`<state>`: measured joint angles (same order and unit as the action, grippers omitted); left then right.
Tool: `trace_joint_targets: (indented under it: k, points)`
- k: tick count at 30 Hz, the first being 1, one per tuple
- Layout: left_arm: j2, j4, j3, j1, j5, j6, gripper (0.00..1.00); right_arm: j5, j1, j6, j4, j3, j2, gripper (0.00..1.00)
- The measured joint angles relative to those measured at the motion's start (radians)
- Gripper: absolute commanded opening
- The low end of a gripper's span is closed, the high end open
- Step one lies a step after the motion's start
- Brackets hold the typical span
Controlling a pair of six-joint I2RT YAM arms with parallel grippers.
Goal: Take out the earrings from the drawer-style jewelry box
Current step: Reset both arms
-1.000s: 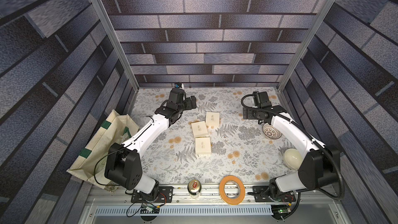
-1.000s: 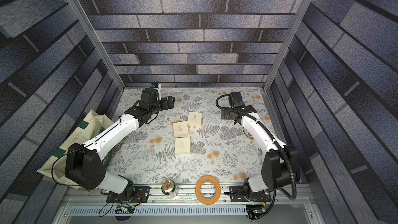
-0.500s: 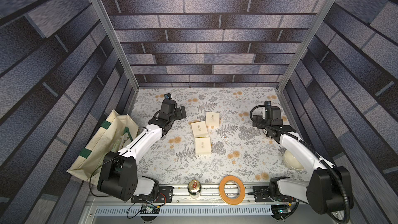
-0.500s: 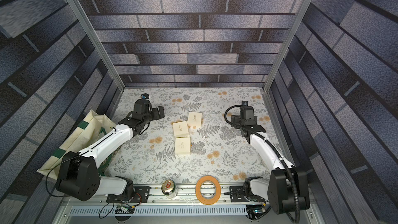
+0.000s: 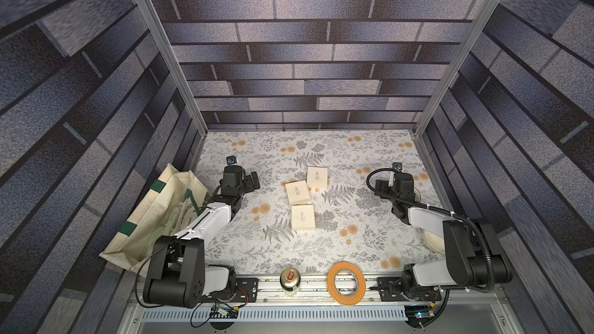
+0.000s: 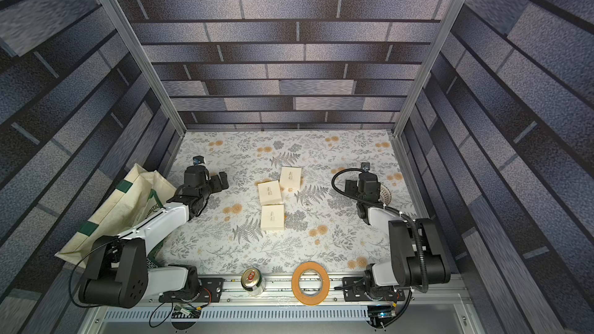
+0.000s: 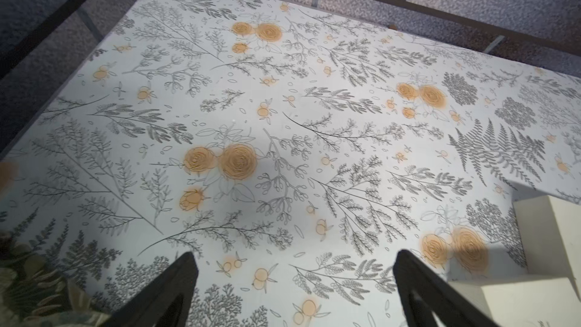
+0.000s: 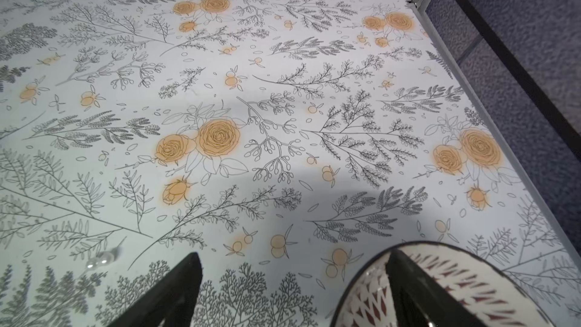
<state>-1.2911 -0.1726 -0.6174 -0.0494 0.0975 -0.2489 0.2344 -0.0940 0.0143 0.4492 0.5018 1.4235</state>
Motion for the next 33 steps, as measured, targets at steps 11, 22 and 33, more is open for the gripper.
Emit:
trace_joint_targets:
  k: [11, 22, 33]
  points:
    - [0.102, -0.057, 0.090, 0.085, -0.023, 0.041, 1.00, 0.000, 0.000, -0.026, 0.312, -0.118, 0.076, 0.98]
    - [0.114, -0.185, 0.249, 0.100, -0.039, 0.085, 1.00, 0.001, 0.000, -0.031, 0.401, -0.132, 0.091, 1.00]
    - [0.040, -0.386, 0.270, 0.144, -0.051, 0.118, 1.00, 0.001, 0.000, -0.031, 0.416, -0.132, 0.091, 1.00]
